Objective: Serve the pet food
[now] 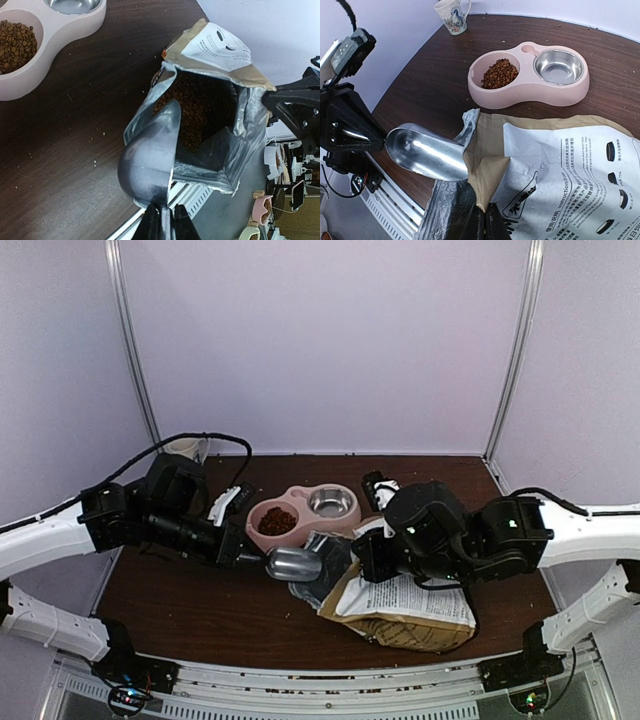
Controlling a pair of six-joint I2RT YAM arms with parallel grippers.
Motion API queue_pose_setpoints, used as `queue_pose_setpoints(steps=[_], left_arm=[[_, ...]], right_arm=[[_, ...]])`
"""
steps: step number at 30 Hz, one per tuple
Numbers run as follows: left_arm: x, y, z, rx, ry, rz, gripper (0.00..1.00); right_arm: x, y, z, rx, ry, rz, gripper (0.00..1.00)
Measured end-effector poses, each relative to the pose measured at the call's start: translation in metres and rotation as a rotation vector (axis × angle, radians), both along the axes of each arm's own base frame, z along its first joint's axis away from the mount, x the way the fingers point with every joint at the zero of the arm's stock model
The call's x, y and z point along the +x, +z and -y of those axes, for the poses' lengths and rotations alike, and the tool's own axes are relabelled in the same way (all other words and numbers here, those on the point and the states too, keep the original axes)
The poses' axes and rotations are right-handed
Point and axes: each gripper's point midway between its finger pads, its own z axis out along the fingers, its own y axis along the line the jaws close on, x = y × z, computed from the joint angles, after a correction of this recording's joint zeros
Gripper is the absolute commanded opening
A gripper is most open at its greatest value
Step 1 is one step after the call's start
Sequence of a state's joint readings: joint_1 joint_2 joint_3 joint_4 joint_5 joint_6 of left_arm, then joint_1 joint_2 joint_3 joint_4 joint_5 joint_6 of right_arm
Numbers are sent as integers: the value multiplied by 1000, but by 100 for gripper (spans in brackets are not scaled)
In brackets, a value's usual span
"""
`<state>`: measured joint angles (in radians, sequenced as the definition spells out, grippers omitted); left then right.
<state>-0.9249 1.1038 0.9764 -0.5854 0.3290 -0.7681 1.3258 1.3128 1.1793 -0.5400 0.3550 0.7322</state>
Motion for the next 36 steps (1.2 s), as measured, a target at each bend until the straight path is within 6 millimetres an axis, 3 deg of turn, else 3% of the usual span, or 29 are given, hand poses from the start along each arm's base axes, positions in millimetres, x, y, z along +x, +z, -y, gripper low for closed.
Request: queue_pose_setpoints(steps=[5,10,15,19,22,25,29,32,36], left_arm=[[0,-10,5,-5,9,-21,0],[-6,-54,19,77,-9,-90,0],[-12,-87,39,106,-19,-128,0],[-9,-106,46,124,8,-146,0],[-6,-118,48,129,35,-157,0],[-1,-118,52,114,57,-153,0],[3,-116,53,104,79,-143,0],[5,-116,53,103,94,-134,0],[8,-116,52,108,108,-126,0]], right_arm=[[-12,-7,-20,-29,43,-4,0],[-18,-12,-34,-49,68,-11,3],[-21,-14,-42,-47,80,-14,50],[-20,7,-35,19,56,1,70],[-14,22,-8,71,1,12,74],[2,16,33,90,-95,-6,77],[27,-31,100,47,-255,-65,78],[33,-74,146,19,-346,-140,75],[29,-105,179,35,-397,-209,63]])
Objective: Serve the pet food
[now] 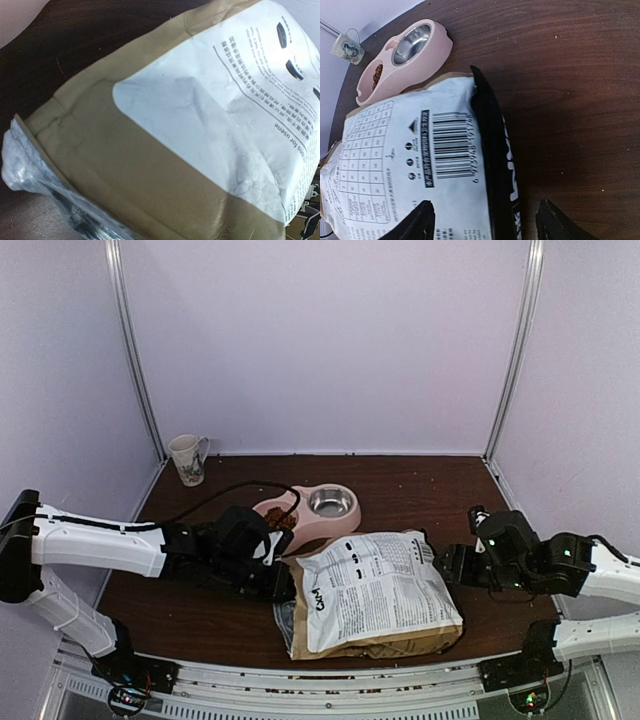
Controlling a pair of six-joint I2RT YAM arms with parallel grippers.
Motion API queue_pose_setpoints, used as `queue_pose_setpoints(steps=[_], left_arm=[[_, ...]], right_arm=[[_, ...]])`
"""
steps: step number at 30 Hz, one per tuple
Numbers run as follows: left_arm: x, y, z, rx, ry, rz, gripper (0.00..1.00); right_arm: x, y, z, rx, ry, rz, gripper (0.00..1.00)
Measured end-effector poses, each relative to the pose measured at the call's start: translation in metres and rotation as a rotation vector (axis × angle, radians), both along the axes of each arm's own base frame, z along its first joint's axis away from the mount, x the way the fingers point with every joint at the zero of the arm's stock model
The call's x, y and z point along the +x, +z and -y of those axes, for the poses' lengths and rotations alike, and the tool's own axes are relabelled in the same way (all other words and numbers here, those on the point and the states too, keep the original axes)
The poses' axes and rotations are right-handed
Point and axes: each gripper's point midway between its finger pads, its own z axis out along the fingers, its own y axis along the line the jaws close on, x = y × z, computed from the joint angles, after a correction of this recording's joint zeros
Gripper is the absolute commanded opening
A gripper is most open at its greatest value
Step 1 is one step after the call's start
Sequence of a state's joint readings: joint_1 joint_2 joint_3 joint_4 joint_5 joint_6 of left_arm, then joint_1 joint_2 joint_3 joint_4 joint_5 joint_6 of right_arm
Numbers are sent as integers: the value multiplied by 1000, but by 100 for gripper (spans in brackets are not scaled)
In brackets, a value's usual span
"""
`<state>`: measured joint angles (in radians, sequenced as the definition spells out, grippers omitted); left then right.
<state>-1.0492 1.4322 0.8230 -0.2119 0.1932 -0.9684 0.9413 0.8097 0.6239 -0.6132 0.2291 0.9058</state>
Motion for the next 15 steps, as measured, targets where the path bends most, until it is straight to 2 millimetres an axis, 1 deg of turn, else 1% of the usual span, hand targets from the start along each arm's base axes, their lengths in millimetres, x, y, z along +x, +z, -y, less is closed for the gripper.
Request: queue_pose_setpoints(steps=[3,6,8,11,14,15], left_arm=[[1,-1,0,4,5,5,0],[2,-9,3,14,2,-4,0],[4,-14,13,-3,-15,-7,0],[8,-18,31,-36,-43,-9,0],[14,-20,51,-65,-73,-3,0],[16,-21,57,-74,-83,-2,0]], right_arm=[[-4,-15,8,28,-7,-39,51],[-8,-28,9,32,2,-78,35],[-10,-33,7,34,10,-96,24],[-10,-35,0,58,25,-103,9],[-9,-38,-6,71,36,-112,0],[-9,-41,-7,70,40,-119,0]])
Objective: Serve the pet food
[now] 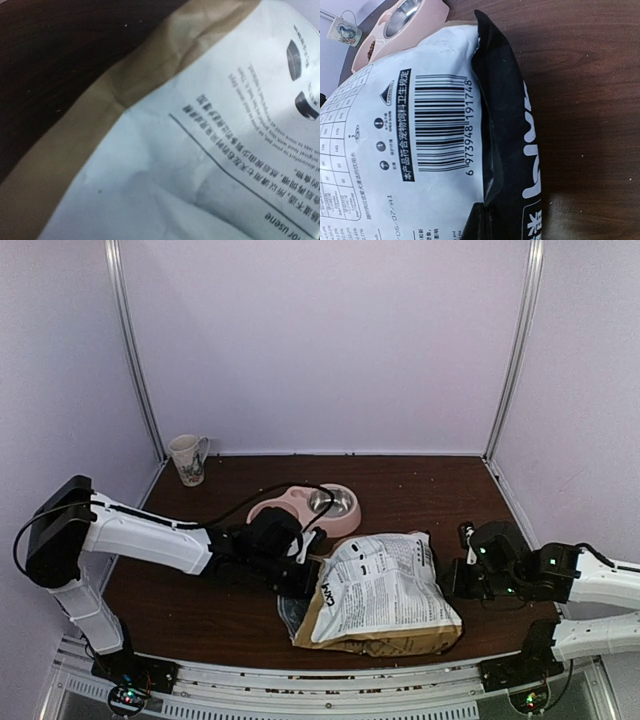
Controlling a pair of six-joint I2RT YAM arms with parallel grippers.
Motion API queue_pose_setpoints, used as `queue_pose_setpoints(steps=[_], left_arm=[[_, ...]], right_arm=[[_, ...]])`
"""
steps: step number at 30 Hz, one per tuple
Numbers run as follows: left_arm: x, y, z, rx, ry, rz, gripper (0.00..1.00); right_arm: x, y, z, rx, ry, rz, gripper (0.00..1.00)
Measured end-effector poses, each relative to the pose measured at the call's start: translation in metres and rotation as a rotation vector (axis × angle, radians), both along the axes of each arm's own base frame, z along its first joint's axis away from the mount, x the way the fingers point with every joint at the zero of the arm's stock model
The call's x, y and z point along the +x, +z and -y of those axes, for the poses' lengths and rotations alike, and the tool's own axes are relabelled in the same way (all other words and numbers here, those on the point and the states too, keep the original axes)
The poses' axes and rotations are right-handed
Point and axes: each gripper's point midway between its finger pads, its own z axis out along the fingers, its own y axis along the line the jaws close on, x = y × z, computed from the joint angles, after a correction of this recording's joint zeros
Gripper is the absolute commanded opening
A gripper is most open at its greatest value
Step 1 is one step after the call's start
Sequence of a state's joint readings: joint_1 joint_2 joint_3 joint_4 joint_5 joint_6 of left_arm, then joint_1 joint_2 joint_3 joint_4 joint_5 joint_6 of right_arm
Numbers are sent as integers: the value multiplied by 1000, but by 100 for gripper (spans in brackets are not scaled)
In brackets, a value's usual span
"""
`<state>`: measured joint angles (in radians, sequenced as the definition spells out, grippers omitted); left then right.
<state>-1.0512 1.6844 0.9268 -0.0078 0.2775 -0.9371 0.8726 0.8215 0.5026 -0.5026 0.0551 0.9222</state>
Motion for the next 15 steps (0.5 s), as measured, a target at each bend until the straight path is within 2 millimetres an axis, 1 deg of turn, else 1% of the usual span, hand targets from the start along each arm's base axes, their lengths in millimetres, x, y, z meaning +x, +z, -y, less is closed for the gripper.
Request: queue_pose_setpoints(steps=[6,10,15], left_arm=[[9,0,38,-55,-56,-12,0],[14,0,63,-102,-76,-20,0],[14,6,76,-178,-77,-39,0]], right_arm=[[-2,-17,-2,-19,9,-36,0],[0,-22,0,-34,-1,-46,0],[1,-23,1,-35,-16,-45,0]])
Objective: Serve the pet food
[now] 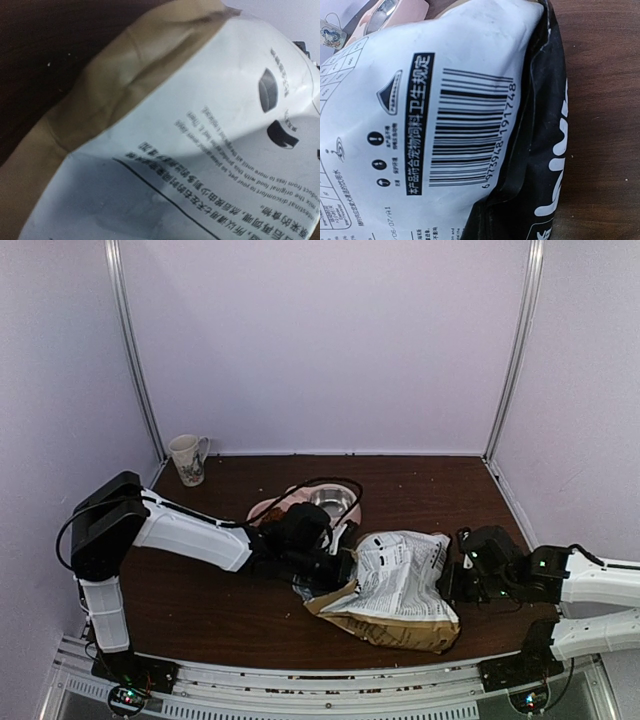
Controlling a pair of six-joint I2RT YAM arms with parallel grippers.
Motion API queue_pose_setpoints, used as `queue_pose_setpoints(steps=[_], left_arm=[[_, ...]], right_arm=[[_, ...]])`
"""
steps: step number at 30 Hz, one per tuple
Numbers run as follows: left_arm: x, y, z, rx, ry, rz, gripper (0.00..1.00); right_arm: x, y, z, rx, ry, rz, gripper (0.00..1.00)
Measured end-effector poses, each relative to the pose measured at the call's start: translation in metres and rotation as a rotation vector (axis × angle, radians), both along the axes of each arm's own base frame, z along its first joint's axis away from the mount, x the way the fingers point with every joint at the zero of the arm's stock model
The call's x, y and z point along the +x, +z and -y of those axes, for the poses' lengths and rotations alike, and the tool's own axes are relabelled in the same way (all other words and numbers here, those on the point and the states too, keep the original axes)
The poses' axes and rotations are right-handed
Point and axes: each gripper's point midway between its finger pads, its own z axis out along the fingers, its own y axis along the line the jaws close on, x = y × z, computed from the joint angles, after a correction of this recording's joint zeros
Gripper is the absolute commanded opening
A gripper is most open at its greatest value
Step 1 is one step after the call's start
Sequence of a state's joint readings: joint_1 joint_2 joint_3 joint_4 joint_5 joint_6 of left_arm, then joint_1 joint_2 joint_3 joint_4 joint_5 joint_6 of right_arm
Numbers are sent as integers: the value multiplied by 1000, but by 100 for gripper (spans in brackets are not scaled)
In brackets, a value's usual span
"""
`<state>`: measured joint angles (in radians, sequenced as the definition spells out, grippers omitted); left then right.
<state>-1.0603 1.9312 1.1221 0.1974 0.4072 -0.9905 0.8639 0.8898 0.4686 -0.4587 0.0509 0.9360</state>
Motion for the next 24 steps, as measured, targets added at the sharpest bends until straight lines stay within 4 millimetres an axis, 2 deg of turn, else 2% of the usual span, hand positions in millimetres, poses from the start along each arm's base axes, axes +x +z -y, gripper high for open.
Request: queue_pose_setpoints(steps=[6,10,11,12,15,17,19,24], left_arm=[[-4,26,6,-104,-1,-9,0],[-12,61,6,-185,-18,14,0],[-14,72,7,-211,-23,22,0],[-16,82,7,-237,-30,30,0],[-21,109,9,-306,-48,43,0],[-23,118,8,-329,-52,45,0],[-25,120,6,-332,-53,42,0],[-29,123,-1,-333,-52,40,0]], right_arm=[[0,4,8,2,-26,14,0],[-2,8,17,-3,-47,21,0],[-2,8,19,-6,-51,22,5],[-3,8,21,-12,-53,21,23],[-3,14,25,-26,-59,25,51],[0,31,24,-14,-63,49,61],[4,54,21,2,-55,87,67],[13,124,7,99,-27,202,71]])
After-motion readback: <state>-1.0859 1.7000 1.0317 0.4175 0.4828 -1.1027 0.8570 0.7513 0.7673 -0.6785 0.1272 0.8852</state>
